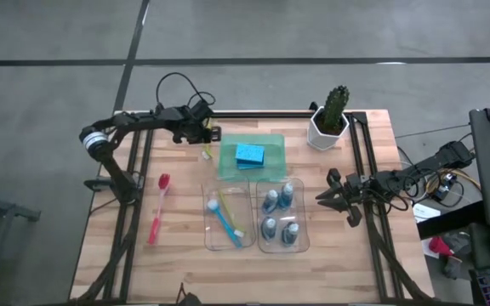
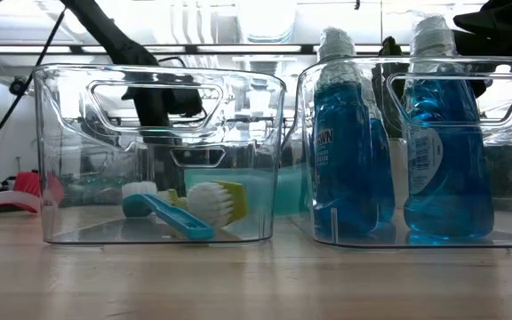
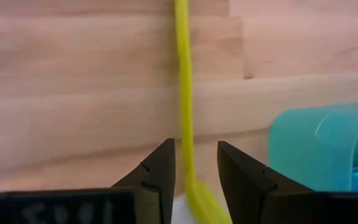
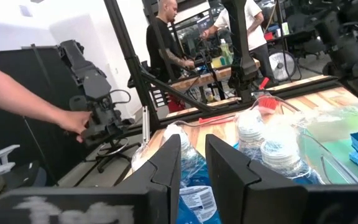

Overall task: Pick & Place Kitchen Sink Supplies
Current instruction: Put the yellow toilet brush into the left transparent bin

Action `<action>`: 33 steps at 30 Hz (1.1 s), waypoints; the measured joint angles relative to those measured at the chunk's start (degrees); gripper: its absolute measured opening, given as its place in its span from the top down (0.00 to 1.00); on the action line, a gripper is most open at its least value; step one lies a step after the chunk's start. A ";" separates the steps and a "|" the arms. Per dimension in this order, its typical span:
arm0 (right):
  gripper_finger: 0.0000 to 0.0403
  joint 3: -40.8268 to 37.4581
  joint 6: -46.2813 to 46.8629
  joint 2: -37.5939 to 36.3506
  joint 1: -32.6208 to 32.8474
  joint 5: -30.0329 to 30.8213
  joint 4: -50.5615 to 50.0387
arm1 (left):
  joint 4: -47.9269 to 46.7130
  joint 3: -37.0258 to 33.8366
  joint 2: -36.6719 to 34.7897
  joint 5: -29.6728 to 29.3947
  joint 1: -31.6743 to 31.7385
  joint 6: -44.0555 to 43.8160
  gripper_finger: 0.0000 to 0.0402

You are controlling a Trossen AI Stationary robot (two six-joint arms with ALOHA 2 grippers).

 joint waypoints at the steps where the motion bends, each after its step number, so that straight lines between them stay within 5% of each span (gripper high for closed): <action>1: 0.82 0.00 0.00 0.00 -0.02 0.00 0.00 | 1.34 -0.44 0.09 -0.02 0.00 0.56 0.72; 16: 0.78 0.00 0.02 -0.01 -0.01 0.00 0.01 | 2.26 -0.71 5.40 1.43 0.71 9.90 0.73; 25: 0.83 0.00 0.02 0.00 -0.02 0.00 0.01 | 2.50 -0.79 3.29 5.07 1.35 15.75 0.96; 33: 0.81 0.00 0.02 0.00 -0.02 0.00 0.01 | -0.04 -0.81 -1.04 5.00 1.45 16.47 0.96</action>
